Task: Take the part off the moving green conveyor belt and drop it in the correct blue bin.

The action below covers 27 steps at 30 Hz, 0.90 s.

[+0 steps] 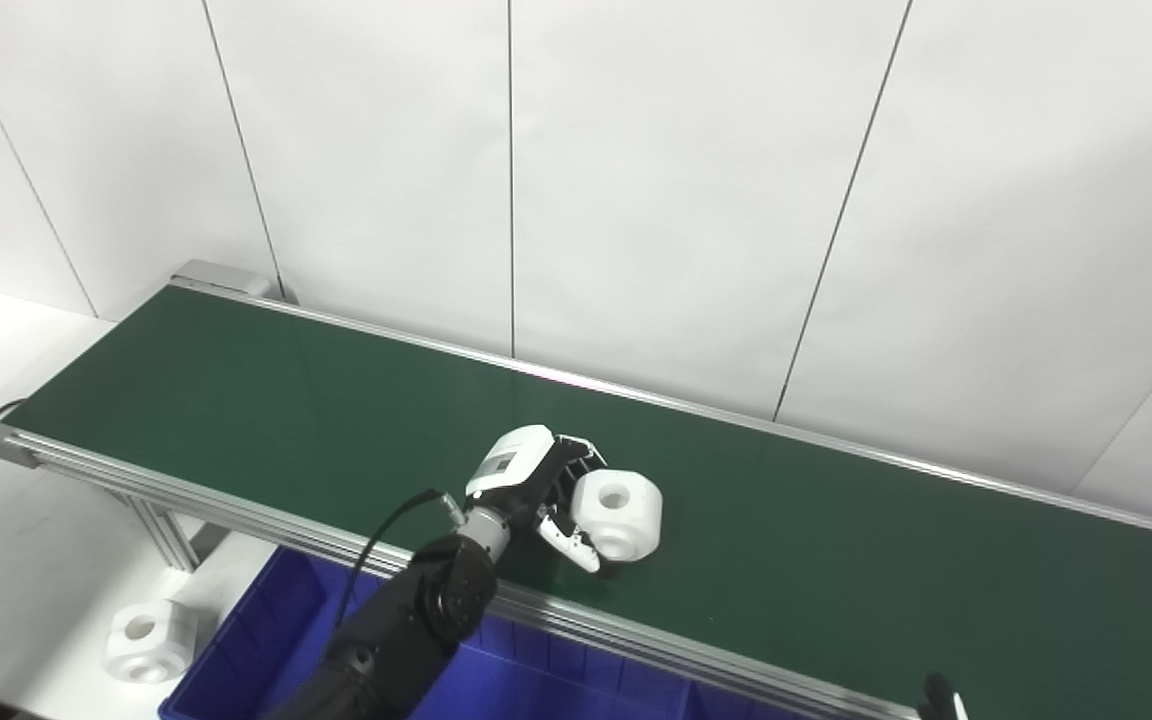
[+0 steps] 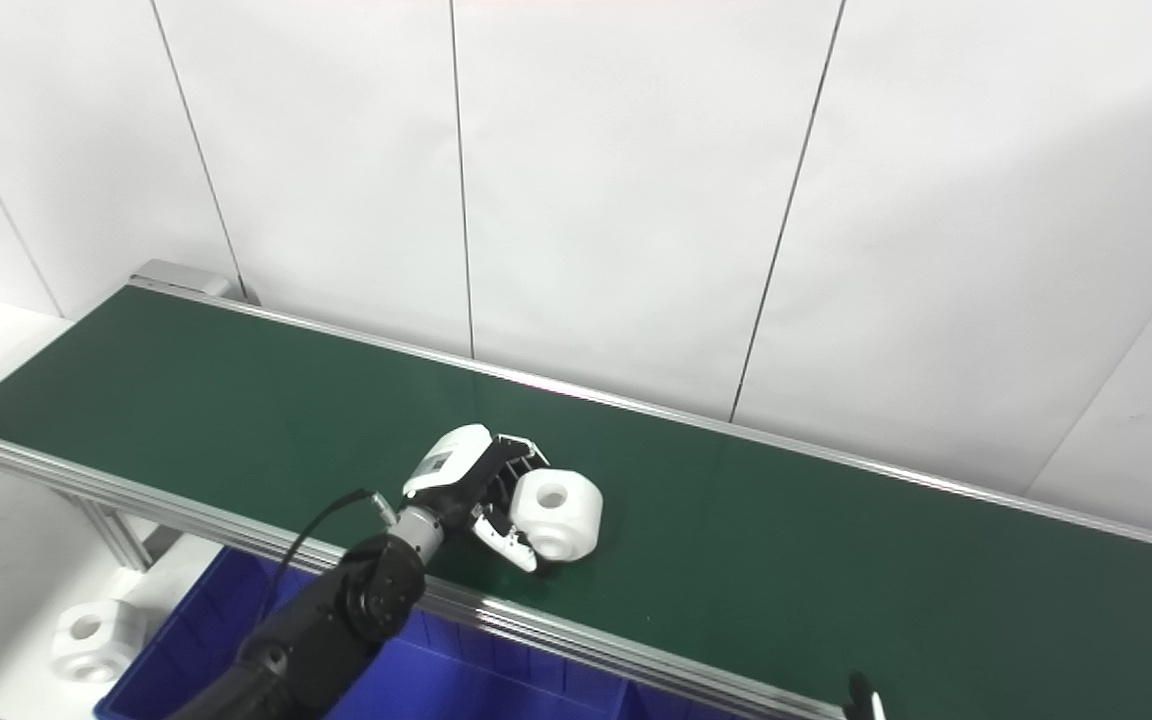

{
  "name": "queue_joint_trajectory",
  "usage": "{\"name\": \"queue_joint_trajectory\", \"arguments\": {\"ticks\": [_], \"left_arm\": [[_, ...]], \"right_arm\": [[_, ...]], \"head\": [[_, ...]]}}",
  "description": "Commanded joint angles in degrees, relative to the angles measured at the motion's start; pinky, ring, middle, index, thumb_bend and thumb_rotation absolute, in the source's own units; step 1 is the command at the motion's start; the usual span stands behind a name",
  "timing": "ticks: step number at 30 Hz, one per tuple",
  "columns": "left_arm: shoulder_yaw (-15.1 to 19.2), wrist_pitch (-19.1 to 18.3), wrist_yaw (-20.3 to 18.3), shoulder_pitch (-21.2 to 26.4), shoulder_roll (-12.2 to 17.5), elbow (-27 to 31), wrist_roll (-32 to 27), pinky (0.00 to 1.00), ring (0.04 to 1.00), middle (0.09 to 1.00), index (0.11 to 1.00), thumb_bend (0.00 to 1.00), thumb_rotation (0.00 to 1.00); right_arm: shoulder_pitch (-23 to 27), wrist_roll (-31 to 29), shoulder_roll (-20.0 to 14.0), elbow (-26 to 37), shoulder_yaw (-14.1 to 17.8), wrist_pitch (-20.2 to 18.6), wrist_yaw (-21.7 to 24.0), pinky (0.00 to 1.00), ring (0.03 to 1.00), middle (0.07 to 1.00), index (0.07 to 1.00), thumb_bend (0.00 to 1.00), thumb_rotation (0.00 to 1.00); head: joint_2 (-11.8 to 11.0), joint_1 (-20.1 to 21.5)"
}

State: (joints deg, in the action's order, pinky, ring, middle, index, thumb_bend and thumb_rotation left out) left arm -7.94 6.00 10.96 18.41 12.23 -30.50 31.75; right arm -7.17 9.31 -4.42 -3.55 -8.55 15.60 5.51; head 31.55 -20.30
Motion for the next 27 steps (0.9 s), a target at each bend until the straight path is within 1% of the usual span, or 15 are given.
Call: {"name": "queue_joint_trajectory", "arguments": {"ticks": [1, 3, 9, 12, 14, 16, 18, 19, 21, 22, 23, 24, 25, 26, 27], "left_arm": [[-1.64, 1.69, -0.97, -0.43, -1.31, -0.61, -1.17, 0.47, 0.528, 0.532, 0.464, 0.52, 0.0], [-2.41, 2.0, -0.45, -0.35, -0.89, -0.89, -0.89, 0.46, 0.518, 0.532, 0.464, 0.52, 0.0], [-2.93, 0.44, -0.92, -0.27, 0.61, 1.15, -1.28, 0.5, 0.55, 0.534, 0.465, 0.52, 0.0], [-3.64, 1.31, -1.38, -0.33, 2.6, 3.4, -0.53, 0.47, 0.523, 0.526, 0.468, 0.52, 0.0], [-4.05, 1.49, -2.59, -0.89, 4.62, 6.89, -0.05, 0.46, 0.511, 0.52, 0.469, 0.52, 0.0], [-4.34, 1.28, -5.23, -2.02, 7.04, 12.01, 0.27, 0.43, 0.493, 0.512, 0.474, 0.52, 0.0], [-4.56, 2.14, -8.83, -3.76, 10.48, 18.26, 0.3, 0.43, 0.482, 0.503, 0.478, 0.52, 0.0], [-4.57, 2.65, -10.07, -4.89, 12.24, 21.35, 0.76, 0.43, 0.479, 0.497, 0.48, 0.52, 0.0], [-4.3, 2.04, -12.23, -6.64, 14.57, 26.33, 1.64, 0.44, 0.472, 0.493, 0.48, 0.52, 0.0], [-3.74, 1.51, -13.28, -7.84, 15.77, 28.93, 1.66, 0.44, 0.472, 0.492, 0.48, 0.52, 0.0], [-2.97, 0.99, -14.42, -9.44, 17.24, 31.45, 1.24, 0.4, 0.428, 0.453, 0.49, 0.52, 0.0], [-1.92, 0.6, -15.55, -11.18, 18.83, 33.63, 0.66, 0.4, 0.426, 0.448, 0.495, 0.52, 0.0], [-0.71, 0.84, -16.29, -13.05, 20.35, 35.03, -0.33, 0.42, 0.455, 0.482, 0.48, 0.52, 0.0], [0.51, 0.06, -17.53, -14.61, 21.48, 36.16, -1.42, 0.44, 0.471, 0.497, 0.472, 0.52, 0.0], [1.78, -1.5, -19.17, -16.41, 22.62, 37.34, -2.34, 0.46, 0.505, 0.515, 0.462, 0.52, 0.0]], "right_arm": [[0.22, 0.6, 0.67, 2.08, -0.12, 0.49, -1.0, 0.99, 0.981, 0.993, 0.995, 0.88, 1.0], [0.29, 0.87, 0.81, 1.93, -0.1, 0.87, -1.18, 0.99, 0.975, 0.989, 0.992, 0.87, 1.0], [0.47, 0.47, 0.79, 1.38, -0.17, 1.1, -1.21, 0.97, 0.971, 0.988, 0.991, 0.85, 1.0], [0.7, 0.13, 0.79, 1.34, -0.23, 1.02, -1.03, 0.97, 0.973, 0.99, 0.992, 0.84, 1.0], [0.8, -0.05, 0.76, 1.78, -0.27, 0.26, -0.79, 0.97, 0.976, 0.993, 0.995, 0.84, 1.0], [0.99, -0.23, 0.66, 1.98, -0.22, -0.15, -0.68, 0.98, 0.975, 0.993, 0.994, 0.83, 1.0], [1.13, -0.71, 0.69, 2.9, -0.06, -1.32, -0.51, 0.98, 0.975, 0.993, 0.994, 0.83, 1.0], [1.21, -0.92, 0.7, 3.31, -0.01, -1.7, -0.44, 0.98, 0.977, 0.993, 0.993, 0.82, 1.0], [1.39, -1.21, 0.61, 4.22, 0.05, -2.45, -0.24, 0.98, 0.978, 0.992, 0.992, 0.81, 1.0], [1.53, -1.36, 0.55, 4.91, 0.11, -3.24, -0.09, 0.98, 0.979, 0.992, 0.992, 0.81, 1.0], [1.73, -1.61, 0.5, 5.45, 0.18, -3.86, 0.09, 0.98, 0.98, 0.992, 0.993, 0.82, 1.0], [2.18, -1.89, 0.33, 5.92, 0.32, -4.55, 0.29, 0.98, 0.982, 0.994, 0.995, 0.83, 1.0], [2.54, -2.04, 0.2, 6.28, 0.39, -5.1, 0.46, 0.98, 0.983, 0.995, 0.998, 0.83, 1.0], [3.04, -2.26, -0.04, 6.59, 0.53, -5.64, 0.71, 0.97, 0.984, 0.995, 0.999, 0.82, 1.0], [3.43, -2.25, -0.17, 6.85, 0.58, -6.17, 0.87, 0.97, 0.984, 0.996, 1.0, 0.82, 1.0]], "head": [[0.0, 0.1], [-0.06, 0.07], [-0.06, 0.03], [0.28, -0.21], [1.28, -1.08], [1.81, -1.47], [3.74, -2.36], [3.74, -2.36], [5.29, -2.38], [6.62, -2.25], [7.09, -2.3], [8.73, -3.13], [8.73, -3.13], [9.75, -4.32], [9.75, -4.32]]}}
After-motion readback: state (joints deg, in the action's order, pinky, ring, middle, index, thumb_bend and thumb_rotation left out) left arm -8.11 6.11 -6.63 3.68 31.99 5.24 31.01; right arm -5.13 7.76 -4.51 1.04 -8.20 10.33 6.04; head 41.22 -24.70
